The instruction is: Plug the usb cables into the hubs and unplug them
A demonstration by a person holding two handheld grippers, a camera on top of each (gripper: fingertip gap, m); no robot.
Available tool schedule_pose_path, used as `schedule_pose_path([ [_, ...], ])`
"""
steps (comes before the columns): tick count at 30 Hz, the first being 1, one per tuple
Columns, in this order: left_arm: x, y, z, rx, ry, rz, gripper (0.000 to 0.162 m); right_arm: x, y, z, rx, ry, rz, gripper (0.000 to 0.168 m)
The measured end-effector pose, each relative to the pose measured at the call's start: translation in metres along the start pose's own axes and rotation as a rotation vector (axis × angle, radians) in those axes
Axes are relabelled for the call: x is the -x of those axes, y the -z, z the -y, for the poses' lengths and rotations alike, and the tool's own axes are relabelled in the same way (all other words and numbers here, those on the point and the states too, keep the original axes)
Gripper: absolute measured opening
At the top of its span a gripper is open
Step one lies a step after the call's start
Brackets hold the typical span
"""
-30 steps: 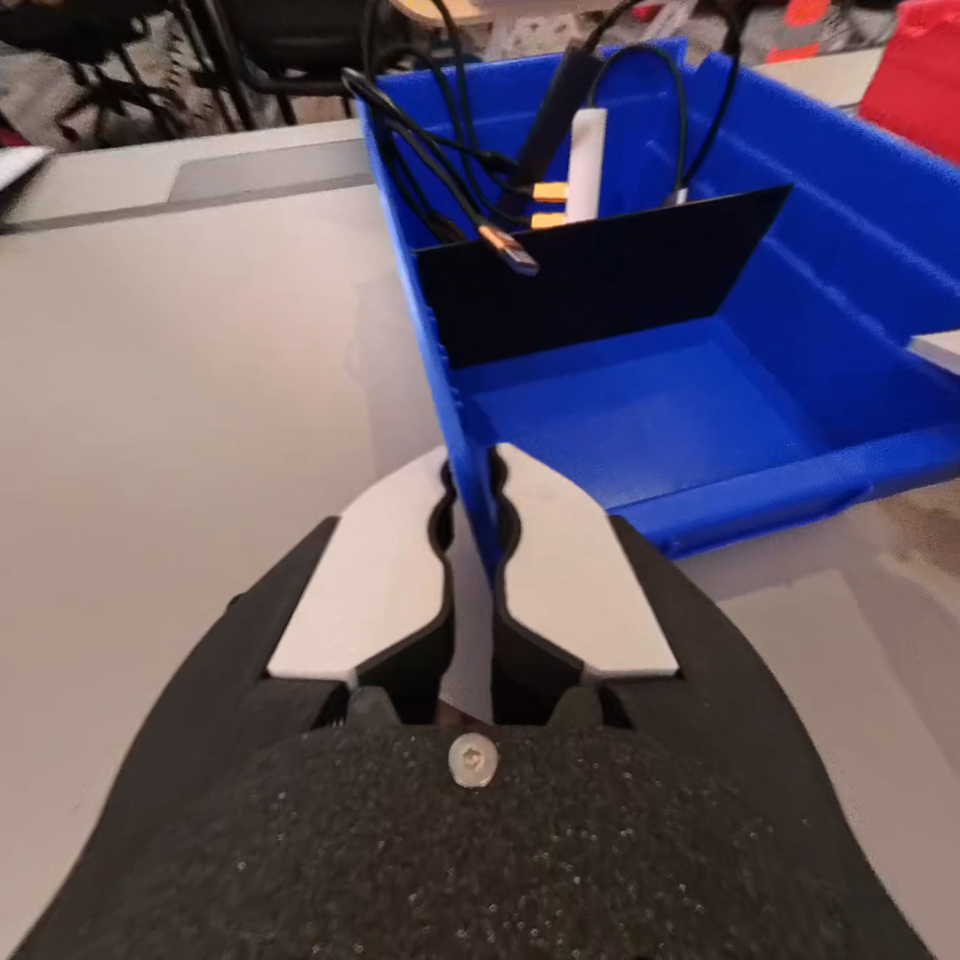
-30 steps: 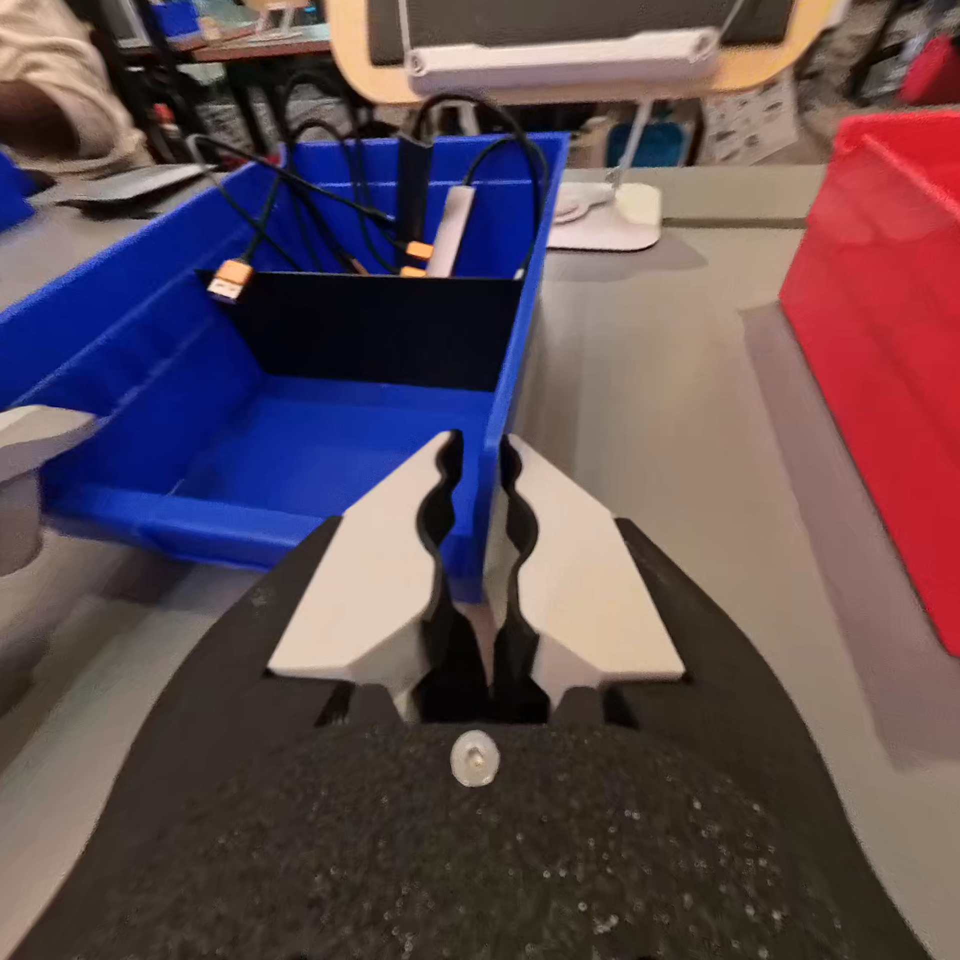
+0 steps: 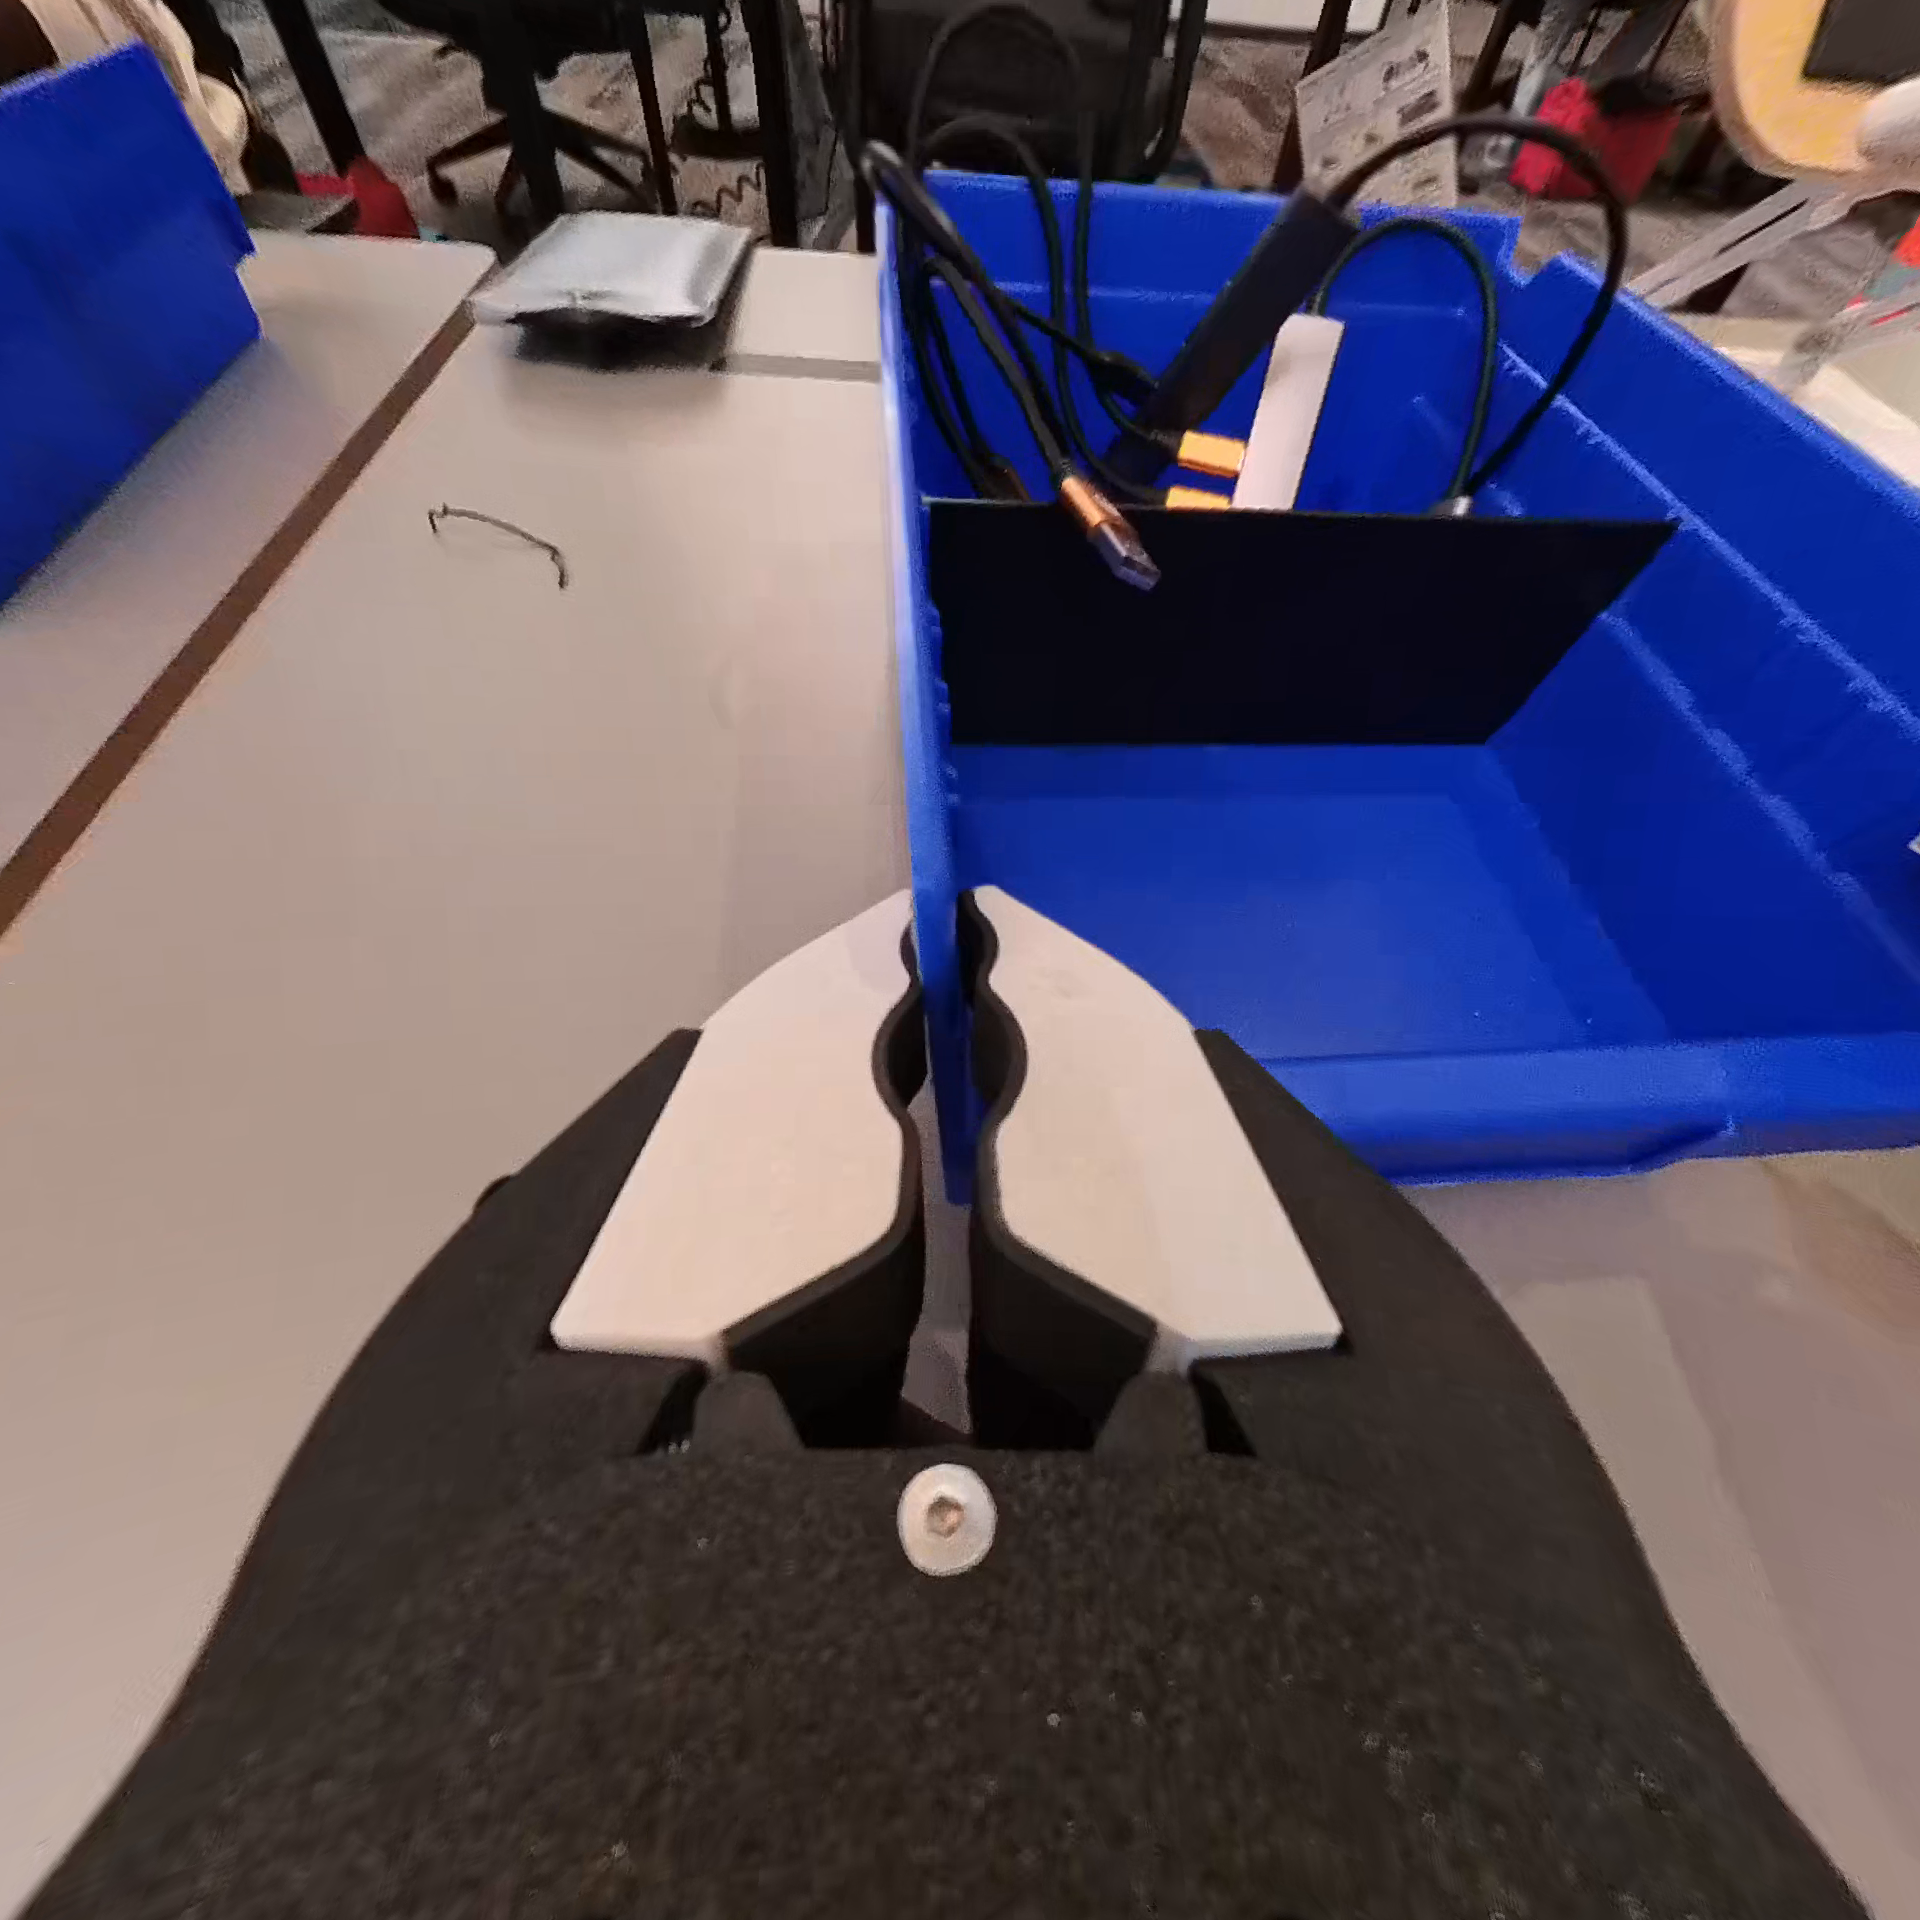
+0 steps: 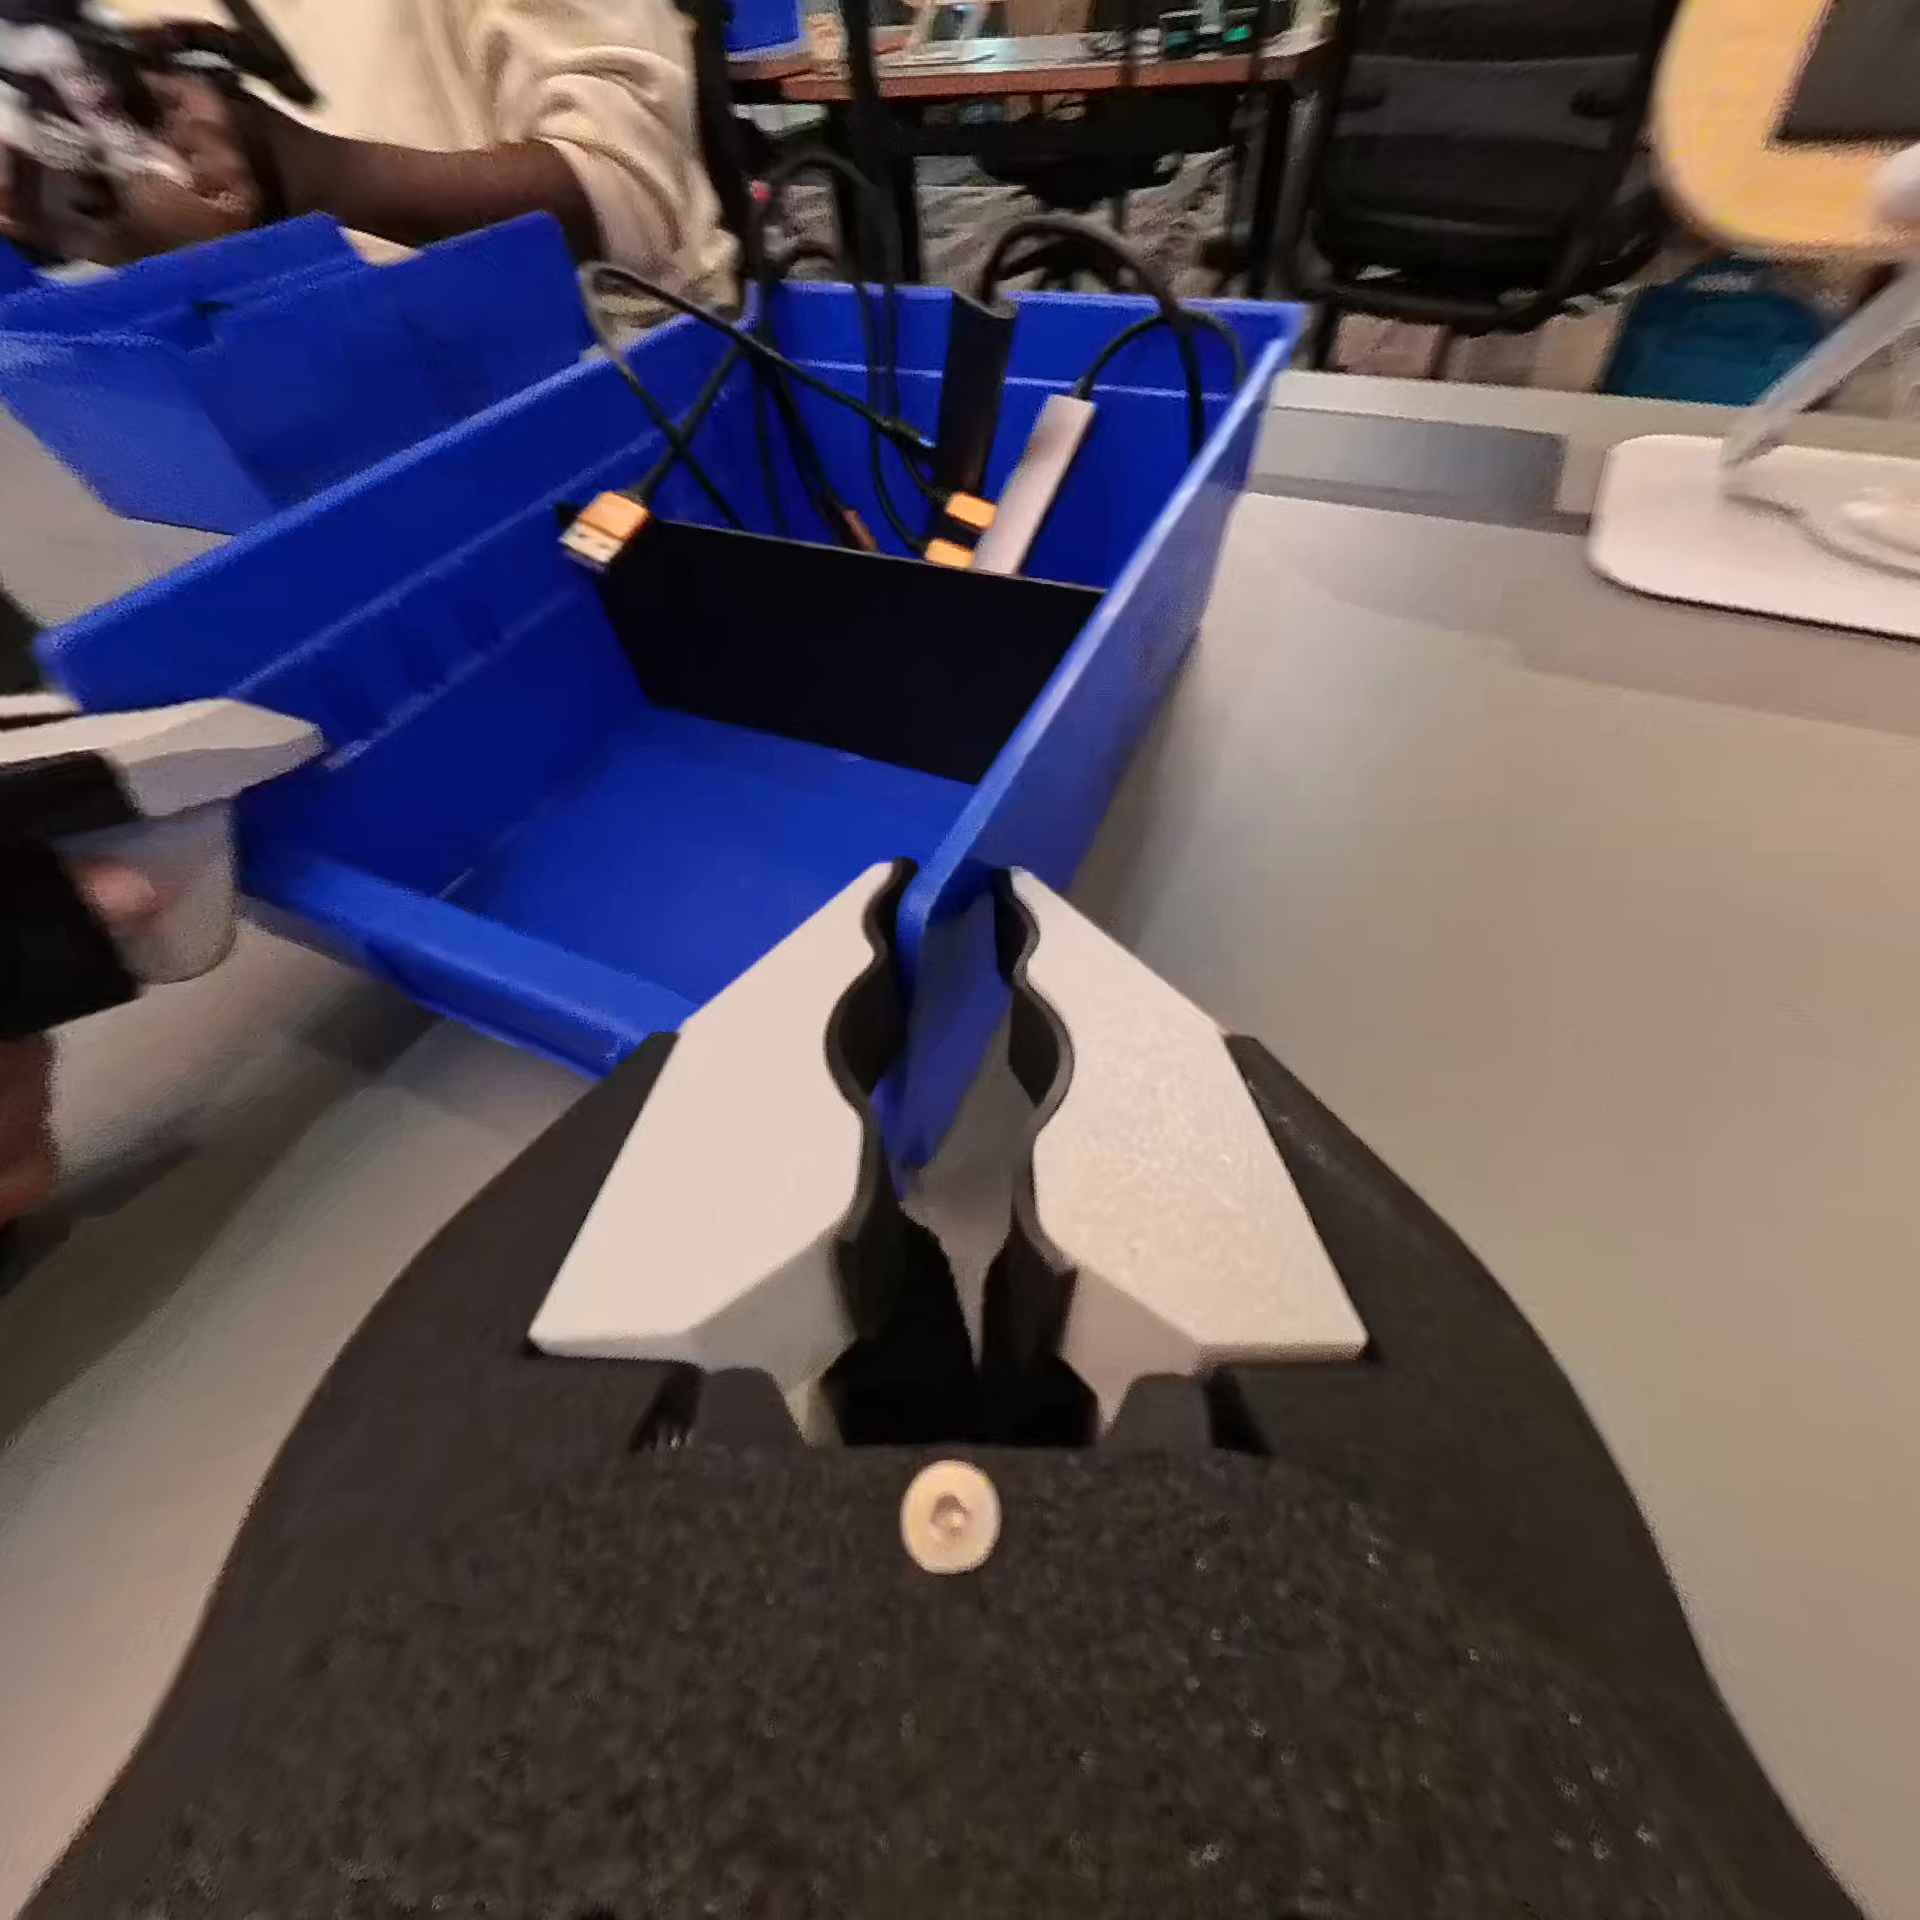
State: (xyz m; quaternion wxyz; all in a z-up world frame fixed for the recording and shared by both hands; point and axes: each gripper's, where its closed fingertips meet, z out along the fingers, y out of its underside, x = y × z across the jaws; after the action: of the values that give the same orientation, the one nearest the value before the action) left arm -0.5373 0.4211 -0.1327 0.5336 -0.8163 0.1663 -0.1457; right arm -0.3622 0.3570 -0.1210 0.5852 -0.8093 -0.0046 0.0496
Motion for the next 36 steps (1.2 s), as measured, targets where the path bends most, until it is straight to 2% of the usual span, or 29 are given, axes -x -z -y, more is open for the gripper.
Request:
schedule_pose_path([
  [3, 0.008, 0.003, -0.001, 0.007, 0.058, 0.031, 0.003, 0.017, 0.015, -0.005, 0.041, -0.018, 0.209, 0.020],
  [6, 0.012, 0.007, 0.001, -0.013, 0.090, 0.060, 0.007, 0.024, 0.052, -0.010, 0.048, 0.019, 0.437, 0.025],
  [9, 0.019, 0.023, 0.018, -0.104, 0.114, 0.099, 0.022, -0.007, 0.093, -0.011, 0.000, 0.105, 0.517, 0.031],
  [12, 0.031, 0.051, 0.043, -0.252, 0.188, 0.174, 0.028, -0.073, 0.125, -0.006, -0.075, 0.188, 0.418, 0.031],
  [15, 0.029, 0.084, 0.063, -0.392, 0.223, 0.222, 0.028, -0.159, 0.155, -0.001, -0.123, 0.230, 0.223, 0.031],
  [17, 0.015, 0.095, 0.066, -0.425, 0.206, 0.211, 0.027, -0.221, 0.179, 0.004, -0.159, 0.228, 0.072, 0.031],
  [21, -0.020, 0.085, 0.058, -0.392, 0.186, 0.161, 0.023, -0.332, 0.242, 0.006, -0.252, 0.175, -0.213, 0.031],
  [26, -0.089, 0.062, 0.035, -0.228, 0.256, -0.001, 0.024, -0.429, 0.292, 0.000, -0.274, 0.108, -0.437, 0.029],
  [28, -0.125, 0.067, 0.023, -0.185, 0.290, -0.087, 0.024, -0.457, 0.300, -0.007, -0.261, 0.050, -0.481, 0.029],
  [31, -0.158, 0.069, 0.010, -0.127, 0.180, -0.125, 0.024, -0.478, 0.295, -0.026, -0.180, -0.074, -0.465, 0.030],
  [36, -0.165, 0.054, 0.004, -0.095, 0.076, -0.152, 0.023, -0.471, 0.283, -0.032, -0.166, -0.195, -0.390, 0.029],
])
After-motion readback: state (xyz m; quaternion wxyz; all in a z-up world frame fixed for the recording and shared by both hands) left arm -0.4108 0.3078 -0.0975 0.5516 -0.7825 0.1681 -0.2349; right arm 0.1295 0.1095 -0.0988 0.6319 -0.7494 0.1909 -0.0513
